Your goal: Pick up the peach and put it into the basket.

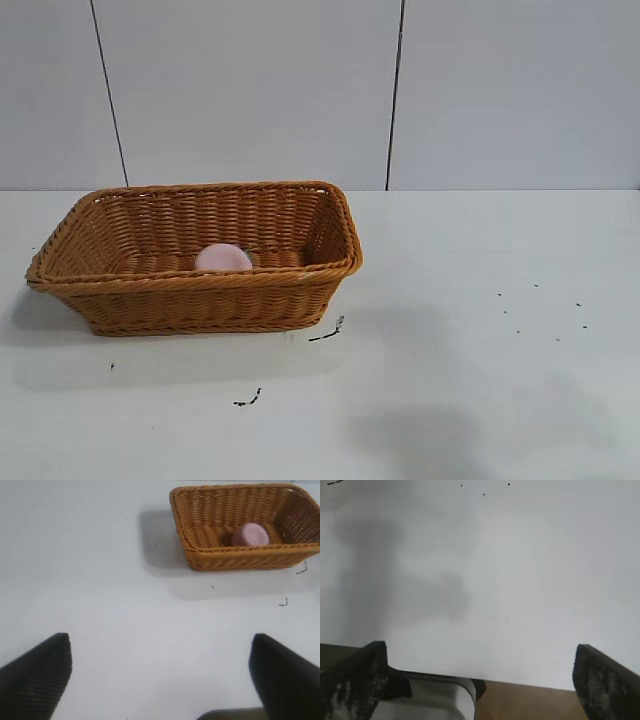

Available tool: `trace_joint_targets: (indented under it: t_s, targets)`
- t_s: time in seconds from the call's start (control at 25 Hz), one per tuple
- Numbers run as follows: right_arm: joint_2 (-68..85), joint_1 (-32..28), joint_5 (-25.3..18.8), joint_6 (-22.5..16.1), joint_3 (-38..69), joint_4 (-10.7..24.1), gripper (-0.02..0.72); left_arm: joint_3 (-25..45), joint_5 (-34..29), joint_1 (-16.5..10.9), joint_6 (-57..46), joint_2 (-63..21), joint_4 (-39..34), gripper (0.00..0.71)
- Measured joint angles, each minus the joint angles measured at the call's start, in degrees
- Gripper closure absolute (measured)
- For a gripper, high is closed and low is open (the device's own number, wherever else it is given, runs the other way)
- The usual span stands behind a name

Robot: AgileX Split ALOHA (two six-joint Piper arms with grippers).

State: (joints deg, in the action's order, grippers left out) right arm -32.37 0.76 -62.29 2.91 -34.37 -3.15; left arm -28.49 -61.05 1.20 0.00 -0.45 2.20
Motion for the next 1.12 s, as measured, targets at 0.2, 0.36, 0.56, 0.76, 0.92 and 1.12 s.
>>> trace_joint_targets:
  t_s: [0.2, 0.36, 0.56, 0.76, 0.92, 1.12]
  targets:
    - [16.16, 0.00, 2.44, 0.00, 5.81, -0.01, 0.008, 0.00, 0.00, 0.00, 0.00, 0.00, 0.00, 0.017]
    - [25.14, 0.00, 3.35, 0.00, 5.87, -0.01, 0.008, 0.00, 0.00, 0.00, 0.00, 0.00, 0.00, 0.017]
    - [32.48, 0.00, 3.31, 0.00, 5.87, -0.14, 0.008, 0.00, 0.00, 0.00, 0.00, 0.00, 0.00, 0.017]
    - [32.59, 0.46, 3.31, 0.00, 5.87, -0.26, 0.008, 0.00, 0.00, 0.00, 0.00, 0.00, 0.00, 0.017]
    - [32.59, 0.46, 3.31, 0.00, 5.87, -0.26, 0.008, 0.00, 0.00, 0.00, 0.00, 0.00, 0.00, 0.017]
    - [32.59, 0.46, 3.31, 0.00, 5.91, -0.26, 0.008, 0.00, 0.00, 0.00, 0.00, 0.00, 0.00, 0.017]
